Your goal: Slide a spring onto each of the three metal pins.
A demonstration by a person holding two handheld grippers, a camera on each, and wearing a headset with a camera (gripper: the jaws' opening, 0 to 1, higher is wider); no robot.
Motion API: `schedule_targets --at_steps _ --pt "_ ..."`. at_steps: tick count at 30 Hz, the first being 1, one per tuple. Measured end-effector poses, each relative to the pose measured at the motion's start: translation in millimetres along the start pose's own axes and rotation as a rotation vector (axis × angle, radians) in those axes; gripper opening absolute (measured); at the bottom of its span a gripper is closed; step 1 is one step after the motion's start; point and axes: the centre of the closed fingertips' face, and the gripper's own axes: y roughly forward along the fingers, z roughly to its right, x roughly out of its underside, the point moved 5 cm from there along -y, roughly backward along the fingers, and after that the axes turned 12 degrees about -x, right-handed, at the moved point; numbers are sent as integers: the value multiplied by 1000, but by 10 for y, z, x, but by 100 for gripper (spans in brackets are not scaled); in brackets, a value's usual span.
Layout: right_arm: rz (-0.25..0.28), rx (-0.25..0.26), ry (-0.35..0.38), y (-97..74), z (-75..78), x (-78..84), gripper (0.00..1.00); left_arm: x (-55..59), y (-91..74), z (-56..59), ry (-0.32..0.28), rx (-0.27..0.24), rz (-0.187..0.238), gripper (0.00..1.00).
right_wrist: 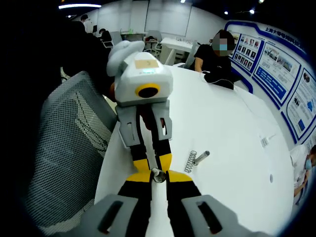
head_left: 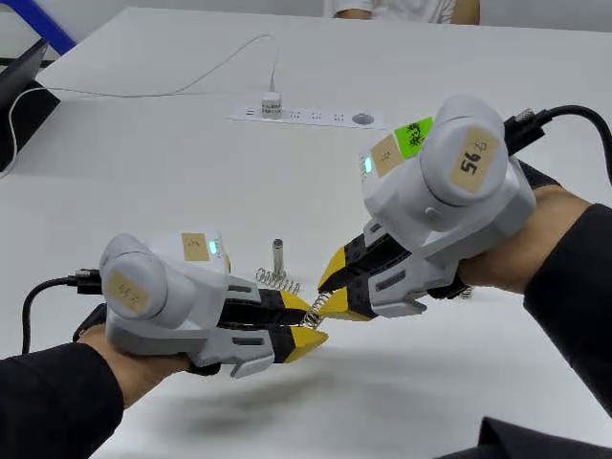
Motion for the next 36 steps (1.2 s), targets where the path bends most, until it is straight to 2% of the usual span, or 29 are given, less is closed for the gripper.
schedule_targets --at_steps 11,36 --pt "41 1 -16 43 -9 -103 12 -29 9 18 2 6 8 11" --pt "73 -1 48 57 -14 -76 12 -52 -11 11 7 -1 26 11"
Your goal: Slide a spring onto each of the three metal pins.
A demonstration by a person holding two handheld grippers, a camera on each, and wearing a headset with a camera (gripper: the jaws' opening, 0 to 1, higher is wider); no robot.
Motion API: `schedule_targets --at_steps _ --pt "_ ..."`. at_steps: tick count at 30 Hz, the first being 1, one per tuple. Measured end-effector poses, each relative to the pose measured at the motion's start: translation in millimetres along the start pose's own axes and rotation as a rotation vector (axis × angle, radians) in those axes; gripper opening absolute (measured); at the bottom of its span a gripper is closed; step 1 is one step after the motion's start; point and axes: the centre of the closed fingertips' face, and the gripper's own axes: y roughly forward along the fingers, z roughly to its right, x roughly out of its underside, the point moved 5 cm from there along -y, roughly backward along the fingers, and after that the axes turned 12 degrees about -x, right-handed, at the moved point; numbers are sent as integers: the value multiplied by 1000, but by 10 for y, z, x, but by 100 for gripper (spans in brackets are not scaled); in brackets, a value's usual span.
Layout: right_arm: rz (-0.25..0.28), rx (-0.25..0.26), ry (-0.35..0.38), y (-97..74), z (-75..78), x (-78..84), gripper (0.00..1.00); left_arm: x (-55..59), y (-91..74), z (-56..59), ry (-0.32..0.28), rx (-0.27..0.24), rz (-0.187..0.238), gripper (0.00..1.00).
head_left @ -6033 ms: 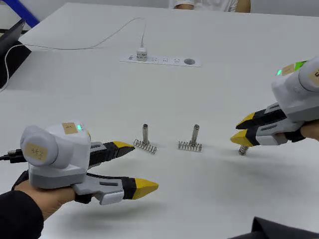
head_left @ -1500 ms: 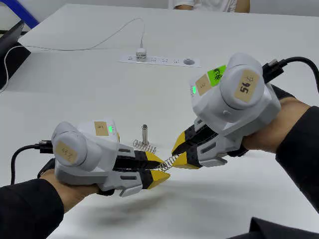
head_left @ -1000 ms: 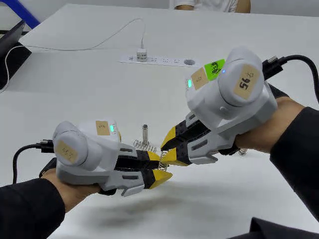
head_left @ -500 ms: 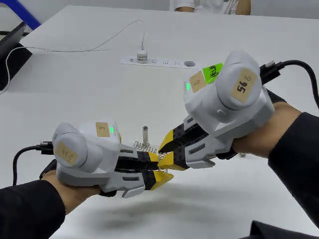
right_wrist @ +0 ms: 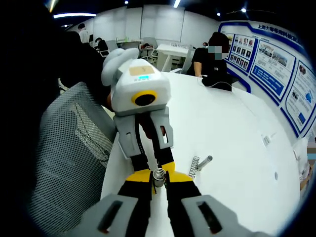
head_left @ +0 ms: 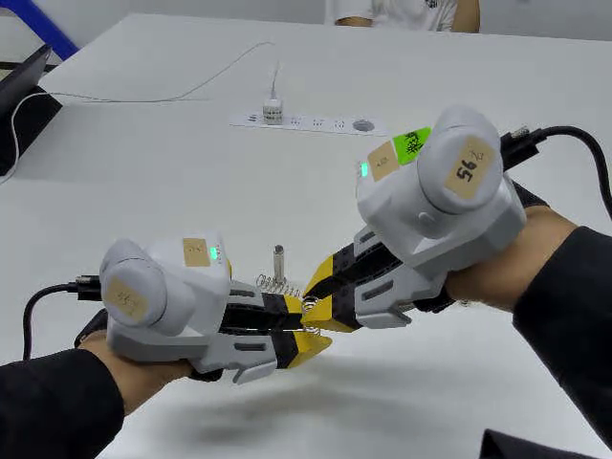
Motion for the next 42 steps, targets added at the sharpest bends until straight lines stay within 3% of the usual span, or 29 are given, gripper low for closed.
schedule_targets --at_steps 17,42 --pt "4 31 19 -106 72 50 12 20 -47 -103 -41 -45 -7 26" --pt "11 136 88 -477 268 238 12 121 -222 -256 -132 -136 -14 44"
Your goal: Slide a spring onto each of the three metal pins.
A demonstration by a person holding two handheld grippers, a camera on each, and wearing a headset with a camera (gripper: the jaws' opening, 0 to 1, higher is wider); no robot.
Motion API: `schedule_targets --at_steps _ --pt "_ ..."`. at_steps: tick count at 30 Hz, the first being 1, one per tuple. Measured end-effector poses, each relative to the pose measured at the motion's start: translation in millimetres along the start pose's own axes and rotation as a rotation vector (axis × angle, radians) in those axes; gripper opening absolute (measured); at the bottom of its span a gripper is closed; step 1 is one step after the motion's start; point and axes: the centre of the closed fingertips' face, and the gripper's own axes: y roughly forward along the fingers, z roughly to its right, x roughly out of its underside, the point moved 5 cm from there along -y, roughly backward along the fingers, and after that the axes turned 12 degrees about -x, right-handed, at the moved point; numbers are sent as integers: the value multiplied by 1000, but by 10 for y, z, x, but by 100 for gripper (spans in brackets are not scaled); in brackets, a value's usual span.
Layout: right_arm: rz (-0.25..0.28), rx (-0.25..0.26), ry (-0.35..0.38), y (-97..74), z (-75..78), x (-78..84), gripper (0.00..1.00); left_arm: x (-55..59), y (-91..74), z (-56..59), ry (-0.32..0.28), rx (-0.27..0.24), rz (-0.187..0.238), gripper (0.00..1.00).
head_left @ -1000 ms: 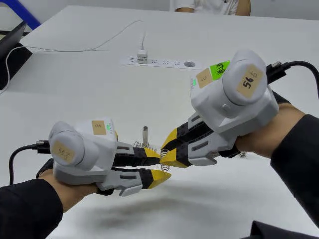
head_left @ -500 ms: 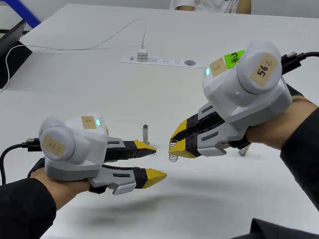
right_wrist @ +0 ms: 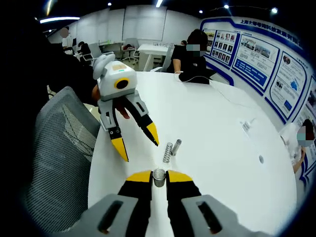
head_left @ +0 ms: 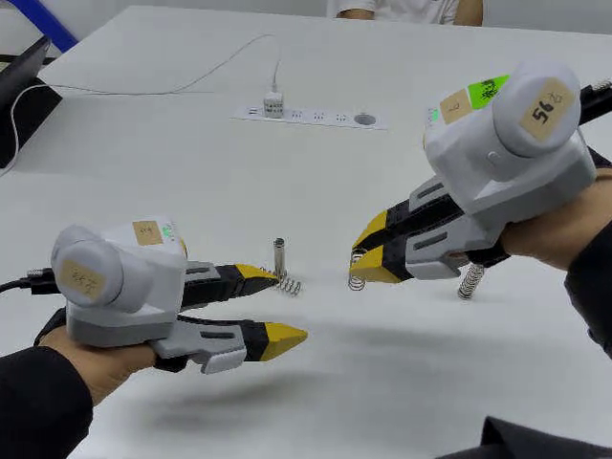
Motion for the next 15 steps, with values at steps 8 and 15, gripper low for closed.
schedule_targets --at_steps 8,15 --pt "13 45 24 -131 116 34 12 36 -41 -62 -18 -26 -6 48" --pt "19 85 50 -201 245 85 12 69 -75 -95 -34 -44 -10 51"
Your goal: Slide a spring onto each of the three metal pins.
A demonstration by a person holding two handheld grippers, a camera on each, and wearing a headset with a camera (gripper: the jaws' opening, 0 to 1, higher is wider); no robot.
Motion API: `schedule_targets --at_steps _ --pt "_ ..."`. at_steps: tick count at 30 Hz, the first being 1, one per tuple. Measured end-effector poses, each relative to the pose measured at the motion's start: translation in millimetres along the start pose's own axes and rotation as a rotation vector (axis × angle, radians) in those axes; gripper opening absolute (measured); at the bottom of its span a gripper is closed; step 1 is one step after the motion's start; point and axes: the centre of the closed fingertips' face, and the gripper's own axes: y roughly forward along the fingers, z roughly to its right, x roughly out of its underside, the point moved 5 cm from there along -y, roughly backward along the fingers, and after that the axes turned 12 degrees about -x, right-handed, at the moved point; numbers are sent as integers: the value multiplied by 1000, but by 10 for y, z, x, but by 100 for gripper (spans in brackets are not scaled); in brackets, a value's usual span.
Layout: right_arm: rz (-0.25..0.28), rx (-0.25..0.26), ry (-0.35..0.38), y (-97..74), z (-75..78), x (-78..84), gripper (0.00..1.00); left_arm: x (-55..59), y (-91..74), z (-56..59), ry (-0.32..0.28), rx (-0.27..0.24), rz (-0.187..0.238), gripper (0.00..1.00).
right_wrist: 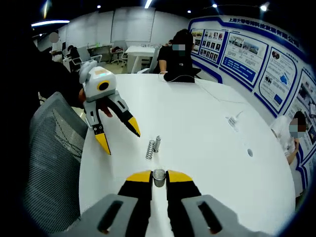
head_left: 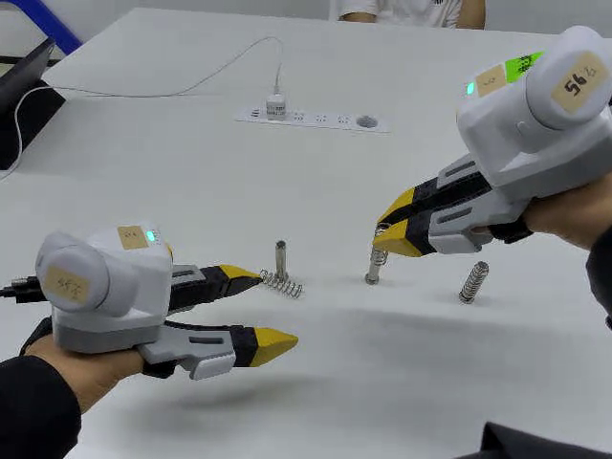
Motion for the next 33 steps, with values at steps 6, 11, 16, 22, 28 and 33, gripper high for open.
schedule_targets --at_steps 6,11,16,22,28,33 --pt "15 38 35 -28 150 47 12 20 -14 -11 -8 -10 -4 54" --pt "28 59 63 -5 230 76 12 10 -14 -15 -8 -18 3 56" --pt "33 63 78 37 263 97 12 7 -16 -18 -10 -22 10 57" --pt "35 62 89 76 285 107 12 13 -16 -24 -18 -23 17 58" --pt "34 61 100 117 318 130 12 6 -17 -30 -22 -22 24 59" --pt "36 58 106 132 329 142 12 8 -24 -45 -27 -24 27 59"
